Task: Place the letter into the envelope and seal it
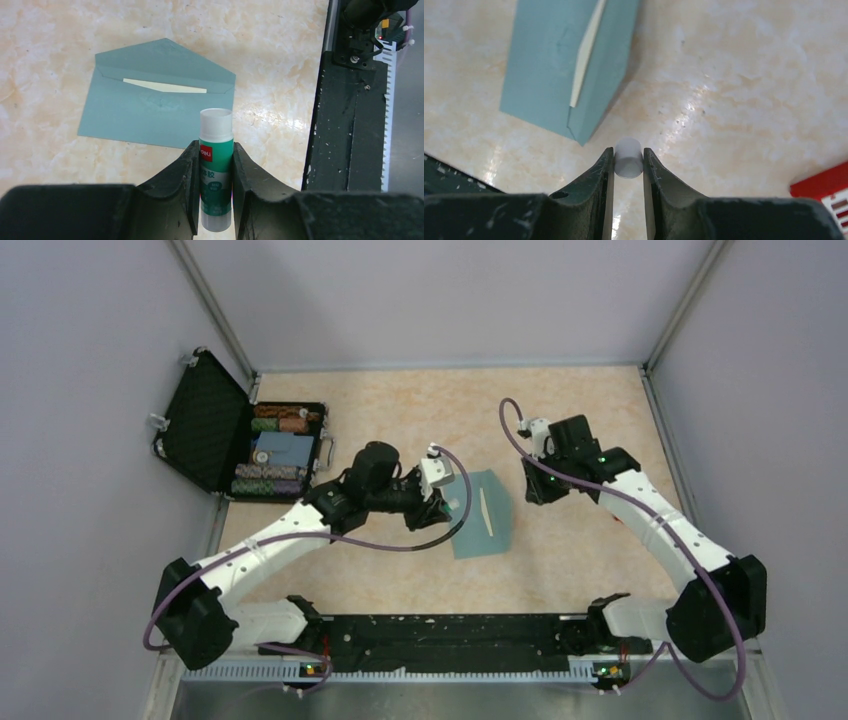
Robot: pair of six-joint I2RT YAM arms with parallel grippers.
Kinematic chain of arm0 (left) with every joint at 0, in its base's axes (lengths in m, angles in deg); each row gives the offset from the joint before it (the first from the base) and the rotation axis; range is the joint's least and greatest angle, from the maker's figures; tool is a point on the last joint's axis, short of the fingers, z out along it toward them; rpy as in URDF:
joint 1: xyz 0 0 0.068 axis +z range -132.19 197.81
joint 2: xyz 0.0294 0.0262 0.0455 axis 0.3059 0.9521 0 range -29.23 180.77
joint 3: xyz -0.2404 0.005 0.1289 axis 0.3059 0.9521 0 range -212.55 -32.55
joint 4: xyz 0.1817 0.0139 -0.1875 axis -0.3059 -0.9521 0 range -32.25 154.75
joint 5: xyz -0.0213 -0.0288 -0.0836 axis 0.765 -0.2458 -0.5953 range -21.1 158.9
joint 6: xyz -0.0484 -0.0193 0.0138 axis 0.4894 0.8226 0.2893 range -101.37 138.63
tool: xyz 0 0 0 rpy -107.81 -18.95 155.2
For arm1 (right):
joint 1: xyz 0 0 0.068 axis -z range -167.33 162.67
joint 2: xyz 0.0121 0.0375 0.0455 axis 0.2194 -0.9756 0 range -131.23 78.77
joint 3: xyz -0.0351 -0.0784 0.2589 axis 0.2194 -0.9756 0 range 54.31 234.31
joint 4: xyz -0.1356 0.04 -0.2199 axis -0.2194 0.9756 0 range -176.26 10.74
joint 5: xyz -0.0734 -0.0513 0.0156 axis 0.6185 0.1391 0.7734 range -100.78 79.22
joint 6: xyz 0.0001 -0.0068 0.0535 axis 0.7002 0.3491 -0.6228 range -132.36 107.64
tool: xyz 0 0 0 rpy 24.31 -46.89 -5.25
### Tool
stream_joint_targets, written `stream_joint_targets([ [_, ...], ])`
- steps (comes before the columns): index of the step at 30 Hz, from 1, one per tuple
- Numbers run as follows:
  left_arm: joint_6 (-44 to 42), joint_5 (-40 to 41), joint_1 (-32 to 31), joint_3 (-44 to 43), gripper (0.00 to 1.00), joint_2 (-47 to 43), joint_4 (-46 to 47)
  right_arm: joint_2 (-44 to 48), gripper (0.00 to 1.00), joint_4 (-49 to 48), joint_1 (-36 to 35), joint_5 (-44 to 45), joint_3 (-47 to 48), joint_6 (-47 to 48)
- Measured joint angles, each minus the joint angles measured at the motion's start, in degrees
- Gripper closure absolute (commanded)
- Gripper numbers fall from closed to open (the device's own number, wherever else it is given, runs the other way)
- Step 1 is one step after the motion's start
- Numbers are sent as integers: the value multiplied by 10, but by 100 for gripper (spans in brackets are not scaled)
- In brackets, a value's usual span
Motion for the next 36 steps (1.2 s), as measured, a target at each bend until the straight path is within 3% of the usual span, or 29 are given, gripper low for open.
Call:
stream_joint_targets([
  [8,32,4,34,22,100,-17,22,-29,100,-10,22,145,-33,-130],
  [16,49,4,64,32,100,-37,23,-114,100,-50,72,157,-54,-175],
  [27,70,4,103,32,100,-55,23,-167,98,-116,89,161,-70,-177],
  [32,75,3,109,32,100,-59,23,-184,91,-134,90,151,-74,-177],
  [36,82,3,116,32,100,-62,24,-186,68,-145,90,149,-86,-177],
])
